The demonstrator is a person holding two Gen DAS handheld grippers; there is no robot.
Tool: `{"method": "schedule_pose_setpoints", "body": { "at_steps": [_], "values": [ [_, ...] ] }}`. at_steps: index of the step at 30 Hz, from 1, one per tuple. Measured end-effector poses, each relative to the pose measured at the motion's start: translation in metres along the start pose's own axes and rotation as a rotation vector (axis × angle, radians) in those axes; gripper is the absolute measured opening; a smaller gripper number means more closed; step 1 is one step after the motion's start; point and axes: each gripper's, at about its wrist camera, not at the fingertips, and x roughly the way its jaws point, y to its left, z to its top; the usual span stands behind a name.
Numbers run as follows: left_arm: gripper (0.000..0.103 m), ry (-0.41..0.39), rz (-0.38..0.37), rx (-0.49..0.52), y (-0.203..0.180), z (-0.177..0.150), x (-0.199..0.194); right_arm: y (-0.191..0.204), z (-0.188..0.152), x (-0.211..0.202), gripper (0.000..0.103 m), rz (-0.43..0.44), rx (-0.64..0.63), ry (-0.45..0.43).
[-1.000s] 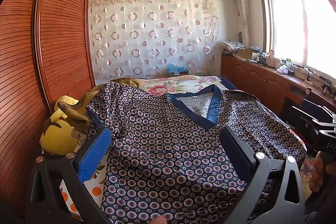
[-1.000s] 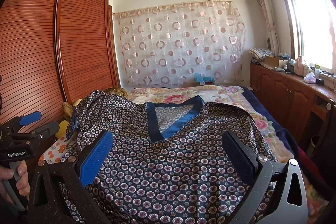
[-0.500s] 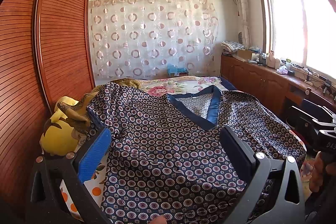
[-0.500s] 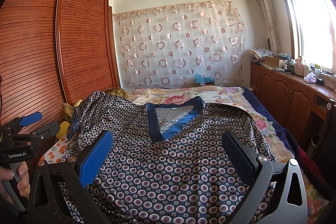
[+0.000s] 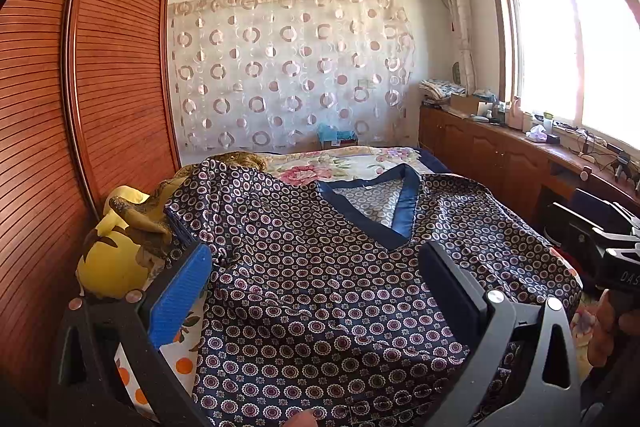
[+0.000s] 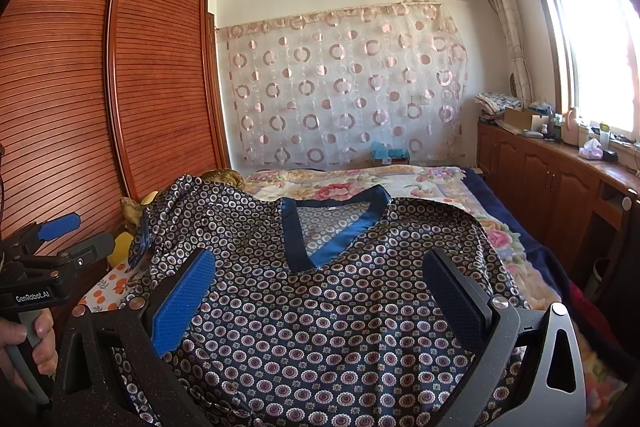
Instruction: Fold small clothes
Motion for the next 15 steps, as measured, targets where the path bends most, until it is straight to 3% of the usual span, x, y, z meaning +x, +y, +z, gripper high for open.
{"method": "schedule_pose_setpoints", "body": {
  "at_steps": [15],
  "values": [
    [0.103, 0.044, 0.032, -0.011, 0.011, -0.009, 0.017, 0.004, -0.003, 0.018, 0.103, 0.014, -0.019, 0.017]
  ]
}}
